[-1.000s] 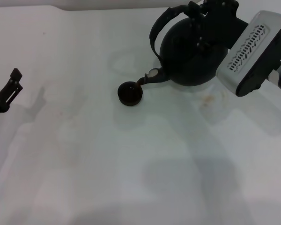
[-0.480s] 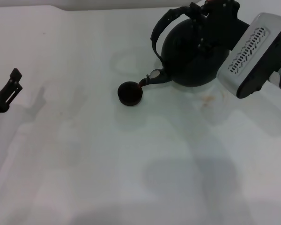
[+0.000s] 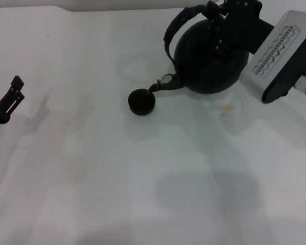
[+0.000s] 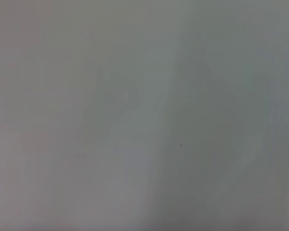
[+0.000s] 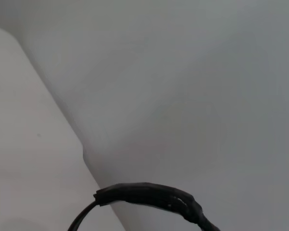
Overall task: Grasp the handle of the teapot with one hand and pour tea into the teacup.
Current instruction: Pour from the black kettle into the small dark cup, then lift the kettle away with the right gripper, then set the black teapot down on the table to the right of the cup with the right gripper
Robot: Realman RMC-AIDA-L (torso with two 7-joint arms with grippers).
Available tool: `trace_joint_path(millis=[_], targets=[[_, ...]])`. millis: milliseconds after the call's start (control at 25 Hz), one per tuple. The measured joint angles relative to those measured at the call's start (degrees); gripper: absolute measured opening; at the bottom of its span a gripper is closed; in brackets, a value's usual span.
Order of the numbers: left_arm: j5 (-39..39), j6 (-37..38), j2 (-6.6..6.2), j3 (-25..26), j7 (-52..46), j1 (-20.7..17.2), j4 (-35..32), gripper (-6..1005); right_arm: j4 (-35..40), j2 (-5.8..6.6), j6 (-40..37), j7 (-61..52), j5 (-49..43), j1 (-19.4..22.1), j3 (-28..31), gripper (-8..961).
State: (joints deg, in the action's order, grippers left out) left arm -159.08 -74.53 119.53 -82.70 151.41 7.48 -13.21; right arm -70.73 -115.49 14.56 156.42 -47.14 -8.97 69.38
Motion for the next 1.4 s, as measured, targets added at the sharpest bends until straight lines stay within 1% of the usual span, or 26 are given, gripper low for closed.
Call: trace_joint_path(millis=[120,240,400,600,800,1000,1400], targets=[[0.0,0.0,0.0,0.07,0.01,0.06,0.17,875,0.12,0.16,2.77,-3.77,1.01,0.21,1.63,106],[0.0,0.0,0.0,0.09,0.02,0.08,0.25,875,0.56,0.41,7.42,-9.19,1.39,0.88,4.9,106],[0.0,-0.01,0.0,0.08,0.03,0.09,0.32,875,1.33,0.5,11.77,-14.01,1.41,1.93,9.09,106],[0.0,-0.01,-0.02,-0.08,0.03,0.89,0.84,875,6.09,0.52,20.6,-18.43,1.5,2.18,15.15,107],[0.0,-0.01,-0.08,-0.1,0.03,1.49,1.55,875,12.3,0.56,29.49,-18.81,1.26,2.21,19.16,107],[0.0,-0.01,-0.13,-0.06,0.03,1.93,1.57,875,17.5,0.7,35.14,-15.93,0.81,2.21,19.65,107],[0.31,-0.01,-0.18,-0.1,0.03,2.8,1.63,875,23.76,0.53,40.68,-9.93,1.1,1.45,21.65,106]])
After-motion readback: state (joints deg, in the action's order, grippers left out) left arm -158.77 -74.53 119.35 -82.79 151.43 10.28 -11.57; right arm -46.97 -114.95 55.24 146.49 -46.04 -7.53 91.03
